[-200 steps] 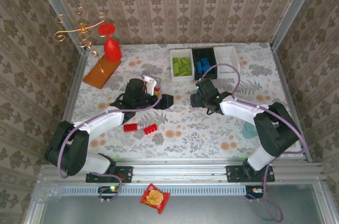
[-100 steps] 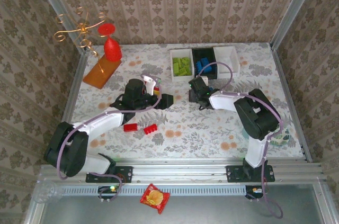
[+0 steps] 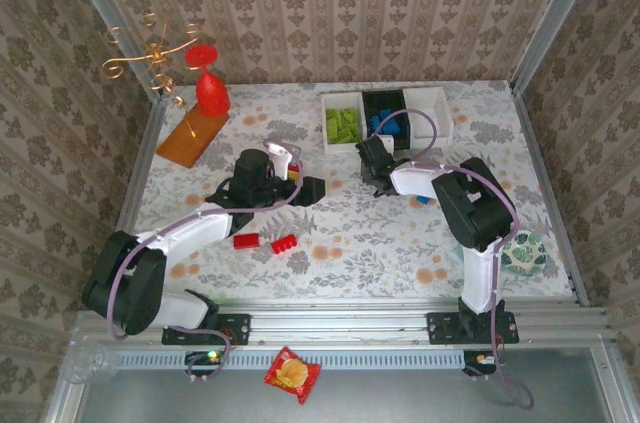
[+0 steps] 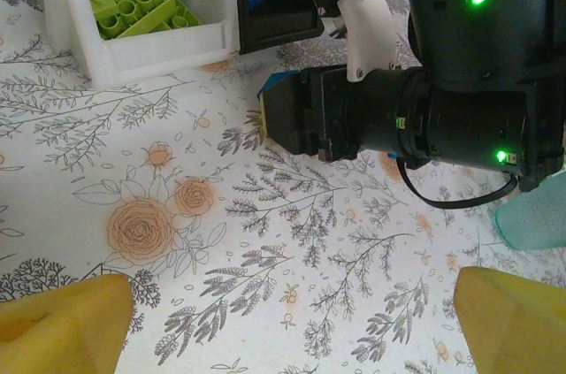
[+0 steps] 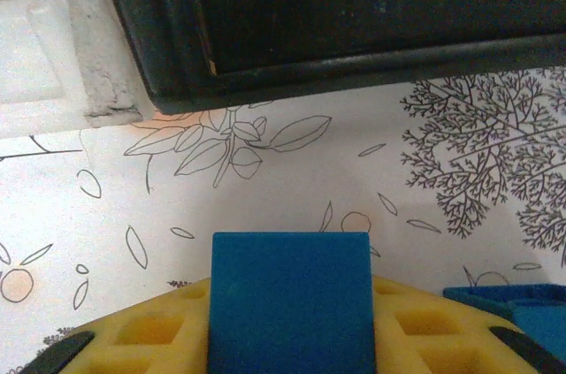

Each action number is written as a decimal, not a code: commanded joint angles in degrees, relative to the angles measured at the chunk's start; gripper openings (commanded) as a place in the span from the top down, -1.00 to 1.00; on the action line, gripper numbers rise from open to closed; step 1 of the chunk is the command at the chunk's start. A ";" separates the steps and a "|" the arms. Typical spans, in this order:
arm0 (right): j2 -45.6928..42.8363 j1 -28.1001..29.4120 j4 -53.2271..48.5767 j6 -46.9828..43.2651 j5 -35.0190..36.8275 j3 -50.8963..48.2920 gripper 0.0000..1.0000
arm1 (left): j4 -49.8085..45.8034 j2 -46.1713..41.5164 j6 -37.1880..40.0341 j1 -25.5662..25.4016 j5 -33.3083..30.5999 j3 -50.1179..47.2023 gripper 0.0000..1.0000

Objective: Sort the legos into containers by color
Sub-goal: Pick up the lego from the center of the table, then place the lego in the container.

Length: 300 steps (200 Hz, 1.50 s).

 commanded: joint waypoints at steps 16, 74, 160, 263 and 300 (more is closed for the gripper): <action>-6.69 -0.26 3.93 -5.49 -4.05 -1.35 0.38 | -0.50 -1.63 0.96 0.61 0.03 -0.64 -0.89; -14.00 -3.93 6.59 -9.08 -5.60 0.81 0.38 | -0.20 -1.93 0.69 0.54 0.68 -0.83 -0.90; 10.35 -14.45 -2.93 -3.74 -18.56 31.89 0.28 | -0.20 -3.90 0.18 0.26 0.61 -1.48 -0.90; -1.47 -15.41 -6.20 -4.85 -23.34 24.60 -0.18 | -0.77 -4.19 0.26 -0.33 1.24 -0.89 -0.91; -20.23 -13.30 -4.30 -3.74 -17.67 -1.47 -0.34 | -2.14 -3.10 1.40 -1.20 3.92 0.73 -0.92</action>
